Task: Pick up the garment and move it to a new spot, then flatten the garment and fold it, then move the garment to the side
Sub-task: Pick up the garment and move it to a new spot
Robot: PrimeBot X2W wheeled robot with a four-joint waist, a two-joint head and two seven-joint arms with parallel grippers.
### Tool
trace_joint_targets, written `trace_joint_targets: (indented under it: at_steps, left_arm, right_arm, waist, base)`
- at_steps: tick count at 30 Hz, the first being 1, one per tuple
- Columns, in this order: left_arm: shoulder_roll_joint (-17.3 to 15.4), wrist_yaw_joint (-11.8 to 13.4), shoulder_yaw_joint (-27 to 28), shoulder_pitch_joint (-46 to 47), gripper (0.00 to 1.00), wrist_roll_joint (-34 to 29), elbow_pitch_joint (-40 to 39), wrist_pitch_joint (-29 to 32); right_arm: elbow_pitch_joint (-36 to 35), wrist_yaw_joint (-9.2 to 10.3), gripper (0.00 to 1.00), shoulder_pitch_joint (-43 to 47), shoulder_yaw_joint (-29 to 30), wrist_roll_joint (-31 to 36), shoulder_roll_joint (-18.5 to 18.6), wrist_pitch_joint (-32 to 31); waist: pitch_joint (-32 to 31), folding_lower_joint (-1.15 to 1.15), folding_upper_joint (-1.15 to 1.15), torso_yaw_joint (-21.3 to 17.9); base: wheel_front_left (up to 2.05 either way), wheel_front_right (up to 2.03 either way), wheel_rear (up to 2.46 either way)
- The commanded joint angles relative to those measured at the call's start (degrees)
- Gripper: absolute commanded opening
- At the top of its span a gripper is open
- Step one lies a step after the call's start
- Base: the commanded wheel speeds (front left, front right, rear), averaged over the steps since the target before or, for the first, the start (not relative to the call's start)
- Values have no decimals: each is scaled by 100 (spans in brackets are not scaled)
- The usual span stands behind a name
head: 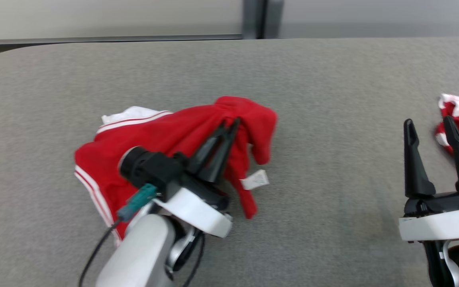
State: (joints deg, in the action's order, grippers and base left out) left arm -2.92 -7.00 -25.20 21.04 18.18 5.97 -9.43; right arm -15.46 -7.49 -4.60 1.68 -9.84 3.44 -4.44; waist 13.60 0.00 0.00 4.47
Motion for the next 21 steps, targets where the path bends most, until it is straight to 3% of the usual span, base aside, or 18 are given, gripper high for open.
trace_joint_targets:
  at_steps: [1,2,6,12,13,14,18,21]
  left_arm:
    - [-12,-25,-253,225,0,79,2,-7]
    - [-12,-25,-253,225,0,79,2,-7]
    - [-19,7,-924,591,0,325,183,-38]
    - [-24,82,-1549,935,0,731,890,50]
    - [-17,86,-1585,1014,43,748,995,31]
    - [-17,92,-1611,1062,100,754,1103,34]
    - [-79,161,-1683,1220,100,512,1285,-130]
    - [-209,318,-1542,1256,100,432,1124,-277]
  right_arm:
    - [33,0,100,-69,-32,-36,-7,80]
    - [33,0,100,-69,-32,-36,-7,80]
    - [181,0,100,-135,-152,-143,-36,244]
    - [403,0,100,-109,-161,-403,-49,589]
    - [446,0,100,-110,-178,-450,-49,649]
    - [484,0,100,-113,-190,-498,-49,703]
    - [634,0,100,-96,-141,-581,-49,885]
    - [718,0,100,-61,-60,-541,-50,959]
  waist:
    - [232,0,0,-516]
    - [232,0,0,-516]
    - [489,0,0,-1168]
    - [887,0,0,-1823]
    - [948,0,0,-1895]
    - [1002,0,0,-1955]
    - [1063,0,0,-1981]
    - [941,0,0,-1794]
  base:
    - [0,0,0]
    - [0,0,0]
    - [0,0,0]
    - [0,0,0]
    - [0,0,0]
    - [0,0,0]
    - [0,0,0]
    - [0,0,0]
